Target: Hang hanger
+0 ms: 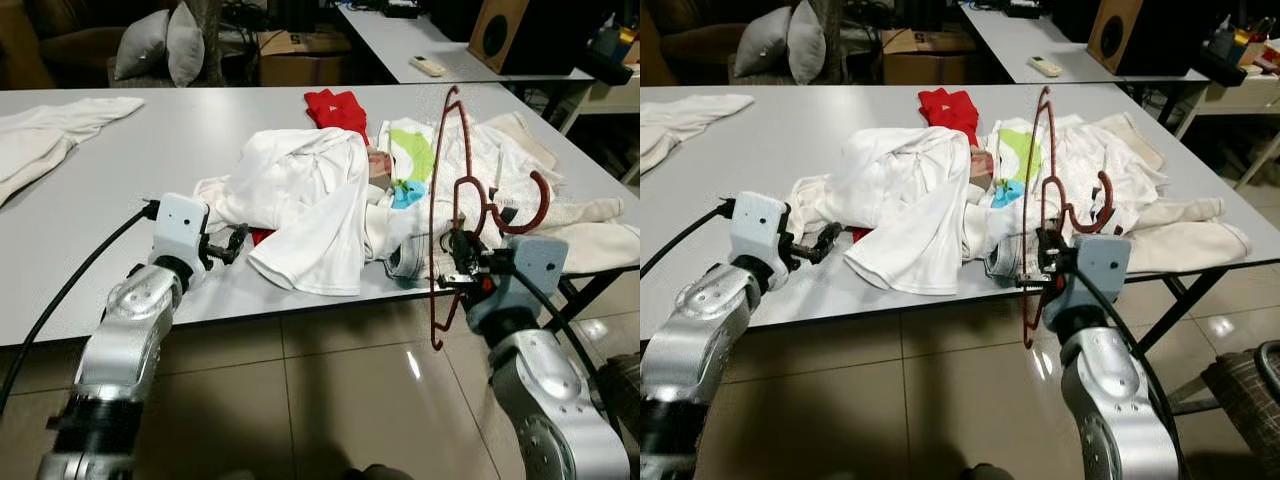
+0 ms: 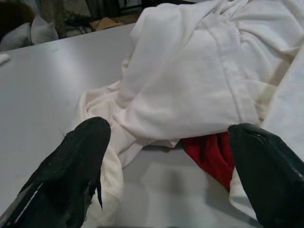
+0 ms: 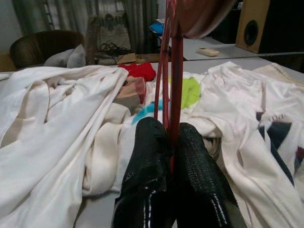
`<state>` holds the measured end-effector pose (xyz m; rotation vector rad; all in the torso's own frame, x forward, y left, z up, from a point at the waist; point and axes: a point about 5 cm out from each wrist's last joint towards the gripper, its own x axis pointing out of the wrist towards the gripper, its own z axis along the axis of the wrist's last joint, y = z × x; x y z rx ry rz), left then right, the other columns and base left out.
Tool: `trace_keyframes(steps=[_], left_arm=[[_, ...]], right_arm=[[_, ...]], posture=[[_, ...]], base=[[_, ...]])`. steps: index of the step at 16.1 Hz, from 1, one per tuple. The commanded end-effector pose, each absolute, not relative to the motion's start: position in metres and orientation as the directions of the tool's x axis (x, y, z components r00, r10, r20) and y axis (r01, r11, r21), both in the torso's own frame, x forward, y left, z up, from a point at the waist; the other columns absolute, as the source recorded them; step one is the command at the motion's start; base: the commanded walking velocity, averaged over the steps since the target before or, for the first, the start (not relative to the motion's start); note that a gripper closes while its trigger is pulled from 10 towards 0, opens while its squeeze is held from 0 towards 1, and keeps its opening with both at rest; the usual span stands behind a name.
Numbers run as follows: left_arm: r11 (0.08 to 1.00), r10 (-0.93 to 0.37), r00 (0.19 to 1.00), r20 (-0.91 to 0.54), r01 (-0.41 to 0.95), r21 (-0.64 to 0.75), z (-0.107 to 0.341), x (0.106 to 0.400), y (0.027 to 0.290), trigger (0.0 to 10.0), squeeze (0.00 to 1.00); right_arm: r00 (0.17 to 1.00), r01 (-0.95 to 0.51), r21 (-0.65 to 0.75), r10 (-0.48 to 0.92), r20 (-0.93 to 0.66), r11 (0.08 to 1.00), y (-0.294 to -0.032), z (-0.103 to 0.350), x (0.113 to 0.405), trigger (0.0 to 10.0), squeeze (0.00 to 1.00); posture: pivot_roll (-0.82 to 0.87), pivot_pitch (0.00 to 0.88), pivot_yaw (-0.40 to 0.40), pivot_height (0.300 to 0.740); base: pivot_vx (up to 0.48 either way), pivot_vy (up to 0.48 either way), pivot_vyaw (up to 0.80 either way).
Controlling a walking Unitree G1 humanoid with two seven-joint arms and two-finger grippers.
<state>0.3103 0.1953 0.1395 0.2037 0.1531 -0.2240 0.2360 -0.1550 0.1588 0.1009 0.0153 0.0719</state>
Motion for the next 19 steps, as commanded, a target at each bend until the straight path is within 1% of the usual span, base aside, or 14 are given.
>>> trace_keyframes(steps=[1, 3, 4, 5, 6, 7, 8, 9, 11, 12, 13, 15, 17, 19], left_arm=[[0.955, -0.206, 0.965, -0.164, 0.235, 0.184, 0.142, 0.315, 0.196, 10.0, 0.00], [0.969, -0.166, 0.969, -0.182, 0.194, 0.152, 0.138, 0.323, 0.197, 10.0, 0.00], [0.986, -0.105, 0.977, -0.184, 0.127, 0.111, 0.137, 0.329, 0.202, 10.0, 0.00], [0.993, -0.083, 0.982, -0.171, 0.095, 0.065, 0.137, 0.332, 0.205, 8.1, 0.00], [0.997, -0.063, 0.985, -0.162, 0.069, 0.035, 0.138, 0.336, 0.208, 1.4, 0.00], [0.997, -0.062, 0.984, -0.166, 0.068, 0.034, 0.137, 0.339, 0.208, 0.0, 0.00], [0.997, -0.062, 0.983, -0.172, 0.069, 0.036, 0.135, 0.342, 0.208, 0.0, 0.00], [0.999, -0.053, 0.982, -0.182, 0.054, 0.002, 0.134, 0.345, 0.208, 0.9, 0.00], [0.997, -0.073, 0.976, -0.206, 0.067, -0.036, 0.129, 0.350, 0.208, 0.7, 0.00], [0.995, -0.081, 0.974, -0.213, 0.067, -0.070, 0.127, 0.353, 0.208, 0.0, 0.00], [0.995, -0.082, 0.973, -0.217, 0.065, -0.080, 0.126, 0.355, 0.207, 0.0, 0.00], [0.986, -0.089, 0.967, -0.240, 0.051, -0.158, 0.116, 0.358, 0.208, 0.0, 0.00], [0.955, -0.144, 0.970, -0.196, 0.085, -0.284, 0.115, 0.362, 0.199, 0.0, 0.00], [0.953, -0.186, 0.960, -0.211, 0.125, -0.276, 0.112, 0.368, 0.188, 0.0, 0.00]], right_arm=[[0.998, -0.066, 0.085, 0.065, 0.011, 0.994, -0.158, 0.163, 0.239, 10.0, 0.00], [0.998, -0.065, 0.082, 0.064, 0.018, 0.994, -0.160, 0.165, 0.242, 10.0, 0.00], [0.998, -0.061, 0.079, 0.060, 0.016, 0.995, -0.163, 0.163, 0.242, 10.0, 0.00], [0.998, -0.060, 0.078, 0.059, 0.013, 0.995, -0.165, 0.162, 0.242, 10.0, 0.00], [0.998, -0.058, 0.071, 0.057, 0.013, 0.996, -0.166, 0.162, 0.244, 10.0, 0.00], [0.998, -0.061, 0.072, 0.060, 0.016, 0.996, -0.165, 0.163, 0.246, 10.0, 0.00], [0.998, -0.064, 0.075, 0.063, 0.021, 0.995, -0.164, 0.164, 0.248, 10.0, 0.00], [0.998, -0.062, 0.077, 0.061, 0.024, 0.995, -0.164, 0.163, 0.250, 10.0, 0.00], [0.998, -0.049, 0.088, 0.046, 0.041, 0.995, -0.161, 0.164, 0.252, 10.0, 0.00], [0.998, -0.048, 0.092, 0.043, 0.050, 0.995, -0.160, 0.166, 0.253, 10.0, 0.00], [0.998, -0.049, 0.093, 0.044, 0.052, 0.994, -0.160, 0.166, 0.254, 10.0, 0.00], [0.998, -0.052, 0.081, 0.048, 0.046, 0.995, -0.158, 0.162, 0.256, 10.0, 0.00], [0.998, -0.036, 0.081, 0.031, 0.057, 0.996, -0.163, 0.165, 0.253, 10.0, 0.00], [0.998, -0.006, 0.077, 0.002, 0.062, 0.997, -0.168, 0.165, 0.251, 10.0, 0.00]], posture=[[0.00, 0.002, -0.053, 0.740], [0.01, 0.003, -0.062, 0.740], [0.01, 0.003, -0.069, 0.740], [0.01, 0.003, -0.071, 0.740], [0.01, 0.003, -0.073, 0.740], [0.02, 0.000, -0.075, 0.740], [0.03, 0.000, -0.074, 0.740], [0.02, 0.000, -0.066, 0.740], [0.01, 0.000, -0.050, 0.740], [0.01, 0.000, -0.047, 0.740], [0.01, 0.000, -0.046, 0.740], [0.00, 0.000, -0.008, 0.740], [-0.01, 0.000, 0.007, 0.740], [-0.03, 0.000, 0.023, 0.740]], base=[[0.000, 0.000, 0.00], [0.000, 0.000, 0.00], [0.000, 0.000, 0.00], [0.000, 0.000, 0.00], [0.000, 0.000, 0.00], [0.000, 0.000, 0.00], [0.000, 0.000, 0.00], [0.000, 0.000, 0.00], [0.000, 0.000, 0.00], [0.000, 0.000, 0.00], [0.000, 0.000, 0.00], [0.000, 0.000, 0.00], [0.000, 0.000, 0.00], [0.000, 0.000, 0.00]])
